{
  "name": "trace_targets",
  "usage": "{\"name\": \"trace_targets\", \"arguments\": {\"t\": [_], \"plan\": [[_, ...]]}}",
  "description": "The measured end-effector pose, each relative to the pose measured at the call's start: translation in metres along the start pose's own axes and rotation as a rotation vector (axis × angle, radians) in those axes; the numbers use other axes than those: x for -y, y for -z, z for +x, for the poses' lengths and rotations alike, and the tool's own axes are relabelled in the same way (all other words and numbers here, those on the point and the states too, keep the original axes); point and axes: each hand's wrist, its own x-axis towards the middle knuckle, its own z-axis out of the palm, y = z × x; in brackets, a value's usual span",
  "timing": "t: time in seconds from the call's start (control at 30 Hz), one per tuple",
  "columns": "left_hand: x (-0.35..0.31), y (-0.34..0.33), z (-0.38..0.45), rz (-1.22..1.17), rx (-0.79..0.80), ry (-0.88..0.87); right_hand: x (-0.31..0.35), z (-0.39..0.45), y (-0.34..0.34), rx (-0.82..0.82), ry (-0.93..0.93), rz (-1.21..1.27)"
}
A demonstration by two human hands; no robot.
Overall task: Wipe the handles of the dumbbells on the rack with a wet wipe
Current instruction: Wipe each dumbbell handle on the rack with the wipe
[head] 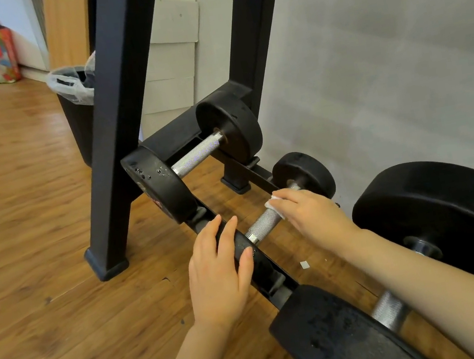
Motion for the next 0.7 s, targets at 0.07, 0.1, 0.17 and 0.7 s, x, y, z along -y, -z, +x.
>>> {"name": "trace_targets", "arguments": {"t": [0.07,0.1,0.17,0.7], "plan": [[0.0004,-0.0005,0.0002,-0.001,0.006,0.005,-0.0035,0.0014,0.0015,-0.014,-0.064,0.011],[0.0006,-0.0009,0.0002,0.0,0.008,0.007,-0.0032,0.0018,0.0017,-0.02,-0.076,0.005],[0.0012,-0.0013,0.0001,0.005,0.008,0.009,0.0025,0.0011,0.0003,-0.007,0.0,-0.036],[0.001,0.0003,0.0005,-0.041,0.013,0.01,-0.0016,-0.0001,-0.0011,-0.078,-0.087,0.059]]}}
